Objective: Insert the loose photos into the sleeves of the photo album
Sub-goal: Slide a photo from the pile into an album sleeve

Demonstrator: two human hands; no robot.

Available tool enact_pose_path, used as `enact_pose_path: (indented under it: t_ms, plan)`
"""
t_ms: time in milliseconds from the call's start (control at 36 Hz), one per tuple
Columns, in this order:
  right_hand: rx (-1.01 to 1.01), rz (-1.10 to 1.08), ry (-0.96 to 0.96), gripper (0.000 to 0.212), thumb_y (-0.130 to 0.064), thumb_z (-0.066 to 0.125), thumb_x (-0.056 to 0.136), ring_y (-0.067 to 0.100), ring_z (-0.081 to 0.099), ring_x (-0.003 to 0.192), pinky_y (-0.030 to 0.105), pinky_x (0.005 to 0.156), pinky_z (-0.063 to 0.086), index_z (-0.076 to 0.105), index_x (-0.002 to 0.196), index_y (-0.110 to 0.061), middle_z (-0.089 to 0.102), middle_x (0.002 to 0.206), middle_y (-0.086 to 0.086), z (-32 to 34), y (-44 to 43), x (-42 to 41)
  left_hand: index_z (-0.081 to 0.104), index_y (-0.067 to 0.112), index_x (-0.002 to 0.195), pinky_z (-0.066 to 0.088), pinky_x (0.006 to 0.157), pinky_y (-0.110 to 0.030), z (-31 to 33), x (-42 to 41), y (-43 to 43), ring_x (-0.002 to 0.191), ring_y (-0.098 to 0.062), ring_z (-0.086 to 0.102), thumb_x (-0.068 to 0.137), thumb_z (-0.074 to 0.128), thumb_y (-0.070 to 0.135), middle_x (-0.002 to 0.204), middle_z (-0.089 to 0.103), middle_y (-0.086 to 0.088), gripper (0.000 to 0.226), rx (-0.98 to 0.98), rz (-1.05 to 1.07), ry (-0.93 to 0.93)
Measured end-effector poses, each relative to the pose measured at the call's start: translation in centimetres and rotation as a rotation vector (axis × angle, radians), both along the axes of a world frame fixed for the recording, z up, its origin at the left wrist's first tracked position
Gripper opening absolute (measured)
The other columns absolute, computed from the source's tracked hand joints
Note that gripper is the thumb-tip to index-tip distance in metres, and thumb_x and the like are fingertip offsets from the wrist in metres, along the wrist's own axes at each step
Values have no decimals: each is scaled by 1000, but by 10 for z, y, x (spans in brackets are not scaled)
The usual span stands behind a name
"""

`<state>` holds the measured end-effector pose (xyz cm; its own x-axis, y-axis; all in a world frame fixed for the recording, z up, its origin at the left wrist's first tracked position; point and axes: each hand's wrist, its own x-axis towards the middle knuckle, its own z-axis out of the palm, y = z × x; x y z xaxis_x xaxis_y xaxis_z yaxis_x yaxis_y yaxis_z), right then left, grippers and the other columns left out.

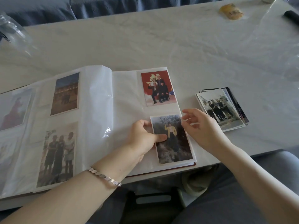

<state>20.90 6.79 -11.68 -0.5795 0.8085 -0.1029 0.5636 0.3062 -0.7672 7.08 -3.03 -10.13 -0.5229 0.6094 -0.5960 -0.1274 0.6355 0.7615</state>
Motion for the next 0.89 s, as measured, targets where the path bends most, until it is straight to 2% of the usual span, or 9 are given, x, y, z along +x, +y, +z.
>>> enact_pose_path:
  t_ms: [83,194,278,361,444,583,639,778,889]
  plan:
    - [13,8,-7,37,-14,56,91,0,53,83,2,67,44,51,128,-14,57,100,-8,-1,0,0,51,12,102,55,67,-29,-1,-1,1,93,-23,61,70,80,9,104,62,-9,44,0,-49,16]
    - [30,17,-12,33,-13,55,91,-3,52,82,0,67,42,55,125,-14,56,102,-7,-2,0,1,55,13,90,52,69,-28,-2,-1,2,92,-23,61,73,78,10,102,64,-9,28,21,-99,49]
    - [33,23,-11,32,-12,55,91,-3,52,83,-1,67,42,56,123,-14,56,103,-6,-3,0,0,56,15,82,48,63,-18,0,-1,1,85,-17,59,80,72,11,95,63,-3,17,31,-166,50]
    - [28,32,-21,31,-11,54,91,1,54,85,0,68,43,57,122,-13,57,104,-5,-2,0,1,58,15,87,47,62,-15,0,-1,0,81,-12,57,83,68,13,91,60,1,11,36,-229,72]
    - [32,41,-26,30,-11,55,91,0,53,85,-1,69,41,58,121,-14,59,103,-4,2,0,3,65,8,99,50,66,-21,1,-4,-1,87,-18,64,82,71,21,96,67,-1,23,29,-322,209]
    - [47,20,-34,31,-11,56,91,-7,52,87,2,73,43,58,121,-17,57,103,-9,8,7,13,70,9,78,51,57,-22,9,-14,-4,58,-11,64,79,72,37,69,69,1,27,17,-316,371]
    - [49,-4,-31,30,-11,56,91,-6,52,88,8,77,45,58,120,-17,58,103,-9,10,9,16,71,12,71,47,56,-20,10,-18,-5,57,-12,62,81,72,30,63,67,2,21,38,-272,422]
    - [72,-12,-53,31,-11,55,91,-7,51,87,1,69,39,58,121,-16,58,102,-10,12,12,19,65,22,67,49,53,-12,7,-22,-6,55,-7,64,78,75,15,64,67,4,17,40,-213,443]
    - [175,-57,-103,31,-10,54,91,2,50,98,9,81,35,59,122,-14,57,116,-6,15,13,22,64,16,78,55,58,-24,4,-21,-5,60,-14,67,78,74,10,71,69,-3,12,54,-162,336]
